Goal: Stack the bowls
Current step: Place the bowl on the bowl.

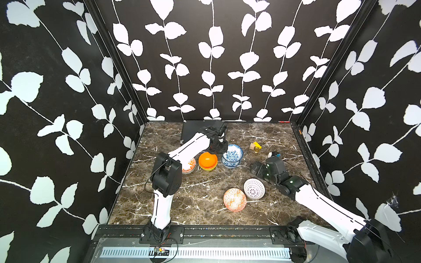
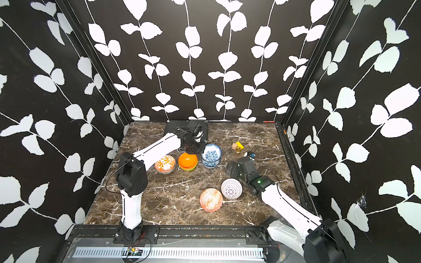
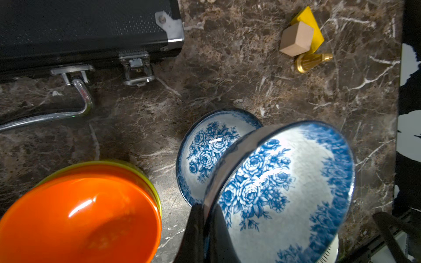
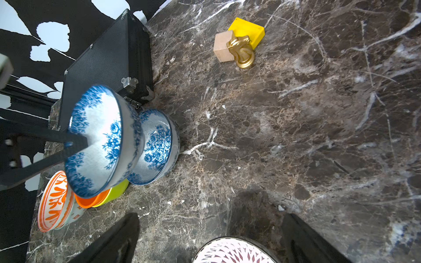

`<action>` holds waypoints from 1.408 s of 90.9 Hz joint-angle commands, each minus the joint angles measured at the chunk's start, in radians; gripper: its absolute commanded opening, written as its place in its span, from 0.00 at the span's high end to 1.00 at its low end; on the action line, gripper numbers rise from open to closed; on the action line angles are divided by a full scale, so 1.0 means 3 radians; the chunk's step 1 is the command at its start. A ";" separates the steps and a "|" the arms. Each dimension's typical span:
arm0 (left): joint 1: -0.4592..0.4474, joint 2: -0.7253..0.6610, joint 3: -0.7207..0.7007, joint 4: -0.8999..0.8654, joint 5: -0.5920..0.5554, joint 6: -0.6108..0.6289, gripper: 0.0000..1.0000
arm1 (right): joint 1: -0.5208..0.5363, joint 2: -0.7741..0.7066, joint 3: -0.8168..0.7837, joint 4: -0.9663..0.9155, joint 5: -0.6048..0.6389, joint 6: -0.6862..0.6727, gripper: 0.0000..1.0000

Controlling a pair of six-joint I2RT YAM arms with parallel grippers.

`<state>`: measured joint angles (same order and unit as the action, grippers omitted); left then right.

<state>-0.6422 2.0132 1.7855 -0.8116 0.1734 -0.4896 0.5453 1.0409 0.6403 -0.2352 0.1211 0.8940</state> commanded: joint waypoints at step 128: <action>0.0024 0.0319 0.0233 -0.0013 -0.0066 0.0230 1.00 | 0.0018 0.0024 -0.0012 0.0135 0.0021 -0.0024 0.01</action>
<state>-0.6384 2.1136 1.8267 -0.8295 0.1204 -0.4191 0.5453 1.0447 0.6403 -0.2211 0.1200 0.8906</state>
